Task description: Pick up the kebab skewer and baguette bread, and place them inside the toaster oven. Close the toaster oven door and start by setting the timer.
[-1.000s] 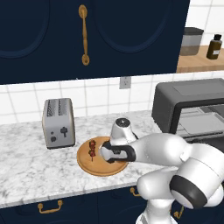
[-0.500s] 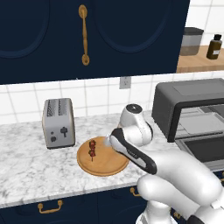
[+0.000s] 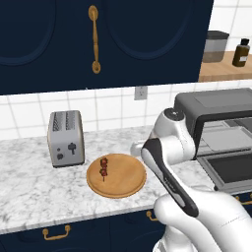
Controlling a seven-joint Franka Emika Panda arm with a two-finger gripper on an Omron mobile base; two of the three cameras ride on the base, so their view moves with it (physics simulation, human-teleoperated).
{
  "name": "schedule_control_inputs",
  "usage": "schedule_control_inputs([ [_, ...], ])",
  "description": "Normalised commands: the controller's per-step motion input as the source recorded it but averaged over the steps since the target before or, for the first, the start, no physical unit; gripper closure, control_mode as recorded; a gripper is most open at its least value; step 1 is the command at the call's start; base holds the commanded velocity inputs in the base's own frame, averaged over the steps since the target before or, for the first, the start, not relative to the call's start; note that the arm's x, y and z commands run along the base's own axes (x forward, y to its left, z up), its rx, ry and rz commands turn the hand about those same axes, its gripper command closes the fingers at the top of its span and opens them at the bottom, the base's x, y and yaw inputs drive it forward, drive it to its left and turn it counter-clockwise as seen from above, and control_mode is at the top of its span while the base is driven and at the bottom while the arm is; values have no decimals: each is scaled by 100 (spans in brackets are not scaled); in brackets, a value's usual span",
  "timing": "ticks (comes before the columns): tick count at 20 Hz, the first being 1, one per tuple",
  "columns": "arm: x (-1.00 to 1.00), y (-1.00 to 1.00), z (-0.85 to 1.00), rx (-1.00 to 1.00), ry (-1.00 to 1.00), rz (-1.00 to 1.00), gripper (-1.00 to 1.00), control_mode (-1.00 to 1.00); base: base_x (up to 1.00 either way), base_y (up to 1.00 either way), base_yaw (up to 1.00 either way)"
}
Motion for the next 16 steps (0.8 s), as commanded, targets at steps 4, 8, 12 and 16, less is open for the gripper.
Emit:
schedule_control_inputs([
  [4,-7,-54,56,2,0,-27,100,-100,0,0,0],
  [8,-4,-60,25,1,0,-28,100,-100,0,0,0],
  [12,0,-35,14,0,0,-31,100,-100,0,0,0],
  [16,-2,-51,9,0,0,-29,100,-100,0,0,0],
])
